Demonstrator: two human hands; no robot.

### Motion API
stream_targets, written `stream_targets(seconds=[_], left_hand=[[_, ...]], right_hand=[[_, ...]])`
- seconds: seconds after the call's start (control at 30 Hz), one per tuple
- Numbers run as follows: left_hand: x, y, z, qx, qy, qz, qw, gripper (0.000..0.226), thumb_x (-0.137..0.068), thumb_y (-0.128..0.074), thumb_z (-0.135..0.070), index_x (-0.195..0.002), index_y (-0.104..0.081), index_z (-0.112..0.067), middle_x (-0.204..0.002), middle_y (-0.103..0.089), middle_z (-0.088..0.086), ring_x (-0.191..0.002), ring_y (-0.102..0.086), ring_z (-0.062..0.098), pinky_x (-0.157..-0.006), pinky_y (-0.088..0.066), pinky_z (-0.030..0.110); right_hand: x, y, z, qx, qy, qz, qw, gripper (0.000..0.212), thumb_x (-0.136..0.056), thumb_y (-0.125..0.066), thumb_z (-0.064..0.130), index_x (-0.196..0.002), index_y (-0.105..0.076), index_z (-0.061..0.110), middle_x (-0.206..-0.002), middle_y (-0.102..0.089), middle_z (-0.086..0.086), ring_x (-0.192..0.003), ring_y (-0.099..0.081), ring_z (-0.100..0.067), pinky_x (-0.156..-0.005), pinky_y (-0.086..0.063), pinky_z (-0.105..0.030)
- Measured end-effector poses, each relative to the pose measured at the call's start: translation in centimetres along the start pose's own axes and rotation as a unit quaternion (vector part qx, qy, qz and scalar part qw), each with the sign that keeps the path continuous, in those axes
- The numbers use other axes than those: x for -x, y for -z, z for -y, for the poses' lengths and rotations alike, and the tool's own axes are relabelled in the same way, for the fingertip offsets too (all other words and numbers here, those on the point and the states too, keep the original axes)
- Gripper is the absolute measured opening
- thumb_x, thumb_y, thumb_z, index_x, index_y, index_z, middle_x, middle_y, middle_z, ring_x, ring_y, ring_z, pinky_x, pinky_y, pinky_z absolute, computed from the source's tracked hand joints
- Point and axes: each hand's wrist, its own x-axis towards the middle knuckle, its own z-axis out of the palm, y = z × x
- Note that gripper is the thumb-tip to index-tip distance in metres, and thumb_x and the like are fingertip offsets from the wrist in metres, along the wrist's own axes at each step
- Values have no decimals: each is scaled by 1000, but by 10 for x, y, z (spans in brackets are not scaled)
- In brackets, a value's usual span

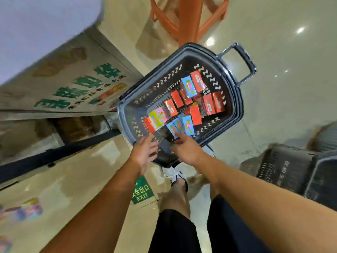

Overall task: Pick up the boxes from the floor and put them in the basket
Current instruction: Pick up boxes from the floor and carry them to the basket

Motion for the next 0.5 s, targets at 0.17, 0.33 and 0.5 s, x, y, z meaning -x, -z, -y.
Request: stream_targets(seconds=[0.17, 0.33, 0.5], left_hand=[[144, 27, 12, -32, -39, -15, 999, 11, -101, -57, -21, -102, -67, -23, -109, -73, 8, -106, -69, 25, -85, -49, 36], [250, 61, 47, -70, -83, -65, 992, 15, -85, -63, -33, -95, -70, -25, -107, -72, 2, -100, -67, 20, -83, -51, 34], [320, 87, 109, -23, -86, -134, 987, 13, -94, -63, -17, -104, -71, -21, -104, -71, -1, -99, -67, 19, -85, -51, 35]], right_hand=[[117, 40, -14, 62, 0, 16, 998, 39, -86, -63, 6, -102, -65, 41, -88, -67, -1, -63, -62, -15, -69, -52, -29], [199, 87, -25, 287, -9, 27, 957, 41, -88, -68, 20, -128, -60, 22, -109, -69, -2, -91, -67, -17, -82, -47, -24], [253, 127, -26, 390, 2, 30, 920, 28, -86, -70, 28, -111, -59, 33, -105, -71, 1, -92, -68, -20, -85, -54, -32]])
